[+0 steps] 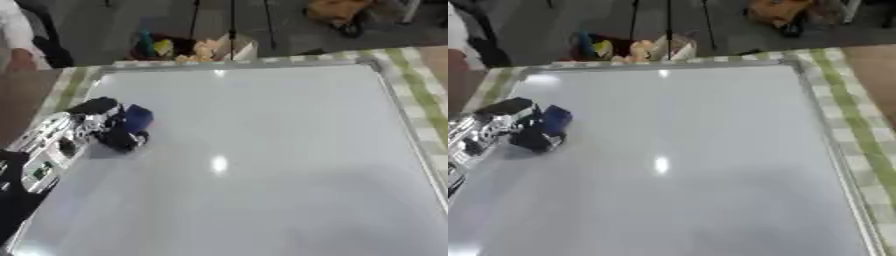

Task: Wipe the whiteboard clean with a brush.

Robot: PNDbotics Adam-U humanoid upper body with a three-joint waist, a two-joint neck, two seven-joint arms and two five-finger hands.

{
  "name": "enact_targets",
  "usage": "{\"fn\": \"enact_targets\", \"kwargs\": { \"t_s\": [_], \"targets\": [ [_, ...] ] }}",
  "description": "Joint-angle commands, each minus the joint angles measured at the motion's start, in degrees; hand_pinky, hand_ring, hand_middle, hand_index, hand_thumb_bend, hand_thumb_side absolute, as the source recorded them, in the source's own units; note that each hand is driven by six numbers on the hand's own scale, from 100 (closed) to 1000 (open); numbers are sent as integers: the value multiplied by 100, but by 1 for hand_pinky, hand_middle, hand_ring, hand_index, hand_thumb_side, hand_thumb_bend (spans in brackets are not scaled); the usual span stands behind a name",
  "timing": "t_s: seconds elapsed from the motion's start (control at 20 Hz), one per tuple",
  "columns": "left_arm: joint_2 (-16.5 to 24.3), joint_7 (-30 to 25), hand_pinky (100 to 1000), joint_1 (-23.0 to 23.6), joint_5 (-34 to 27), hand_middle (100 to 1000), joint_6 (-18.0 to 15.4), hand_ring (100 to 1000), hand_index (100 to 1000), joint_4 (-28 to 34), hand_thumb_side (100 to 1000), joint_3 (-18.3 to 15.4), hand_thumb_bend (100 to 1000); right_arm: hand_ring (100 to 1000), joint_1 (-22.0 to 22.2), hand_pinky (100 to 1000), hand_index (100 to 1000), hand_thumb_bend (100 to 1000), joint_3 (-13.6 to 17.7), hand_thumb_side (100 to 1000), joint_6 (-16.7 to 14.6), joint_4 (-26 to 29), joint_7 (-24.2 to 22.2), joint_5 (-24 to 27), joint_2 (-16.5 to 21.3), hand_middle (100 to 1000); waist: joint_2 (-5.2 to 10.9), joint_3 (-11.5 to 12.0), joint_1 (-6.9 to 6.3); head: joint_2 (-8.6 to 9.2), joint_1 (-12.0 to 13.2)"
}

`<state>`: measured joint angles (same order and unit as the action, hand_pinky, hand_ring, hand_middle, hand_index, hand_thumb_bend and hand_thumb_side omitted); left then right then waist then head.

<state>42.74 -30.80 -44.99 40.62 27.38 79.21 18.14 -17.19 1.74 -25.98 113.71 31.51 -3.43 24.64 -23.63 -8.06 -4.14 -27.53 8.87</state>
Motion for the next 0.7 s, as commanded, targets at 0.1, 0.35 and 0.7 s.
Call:
{"fn": "enact_targets", "kwargs": {
  "t_s": [0.1, 0.35, 0.7],
  "targets": [
    [174, -102, 477, -36, 64, 503, -70, 590, 752, 84, 472, -33, 243, 583, -50, 662, 693, 100, 28, 798, -4, 89, -35, 50, 98, 505, 146, 14, 21, 68, 2],
    [176, -105, 474, -43, 21, 505, -91, 588, 754, 162, 525, -38, 197, 582, -50, 662, 692, 100, 29, 794, 7, 89, -32, 75, 99, 504, 154, 26, 18, 48, 2],
    [185, -61, 465, -41, -184, 498, -77, 581, 743, 403, 605, 6, 125, 582, -50, 663, 691, 100, 23, 789, 22, 89, -21, 85, 90, 503, 154, 26, 26, 43, 9]
  ]
}}
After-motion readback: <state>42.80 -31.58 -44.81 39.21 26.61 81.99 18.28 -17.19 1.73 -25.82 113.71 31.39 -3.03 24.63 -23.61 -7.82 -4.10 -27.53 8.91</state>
